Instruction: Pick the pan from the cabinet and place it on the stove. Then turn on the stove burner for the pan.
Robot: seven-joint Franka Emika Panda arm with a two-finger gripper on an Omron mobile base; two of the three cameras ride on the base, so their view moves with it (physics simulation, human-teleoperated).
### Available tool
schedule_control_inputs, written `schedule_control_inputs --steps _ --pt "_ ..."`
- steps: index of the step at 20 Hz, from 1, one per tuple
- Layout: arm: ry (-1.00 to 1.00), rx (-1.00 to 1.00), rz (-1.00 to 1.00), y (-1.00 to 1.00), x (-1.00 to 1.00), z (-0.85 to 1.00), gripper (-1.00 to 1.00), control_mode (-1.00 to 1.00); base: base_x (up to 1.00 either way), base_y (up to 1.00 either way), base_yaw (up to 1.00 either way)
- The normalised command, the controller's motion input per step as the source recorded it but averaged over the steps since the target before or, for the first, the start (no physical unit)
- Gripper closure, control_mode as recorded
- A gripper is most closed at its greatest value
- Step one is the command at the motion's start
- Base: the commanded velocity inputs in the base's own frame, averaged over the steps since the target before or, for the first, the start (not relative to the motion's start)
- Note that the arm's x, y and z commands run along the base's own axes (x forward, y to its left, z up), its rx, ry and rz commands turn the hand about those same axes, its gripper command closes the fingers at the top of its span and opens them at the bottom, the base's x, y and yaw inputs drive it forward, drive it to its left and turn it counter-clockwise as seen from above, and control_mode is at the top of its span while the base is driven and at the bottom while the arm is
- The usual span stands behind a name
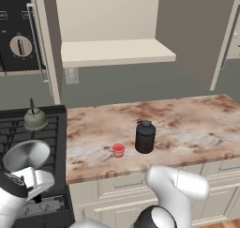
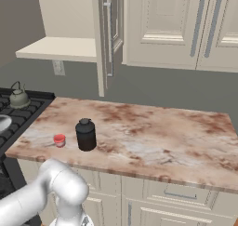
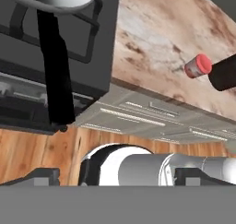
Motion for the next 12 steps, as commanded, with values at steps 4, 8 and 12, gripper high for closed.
schedule_control_inputs --steps 4,8,12 --pt "-0.12 0.24 0.04 -0.34 -0.61 -0.04 -1.00 -1.00 0.00 0.00 0.00" --pt "-0.22 0.27 0.06 -0.22 -0.49 -0.27 -1.00 -1.00 0.00 0.00 0.00" --pt "-0.31 0.26 0.06 -0.17 -0.37 -0.20 -1.00 -1.00 0.00 0.00 0.00"
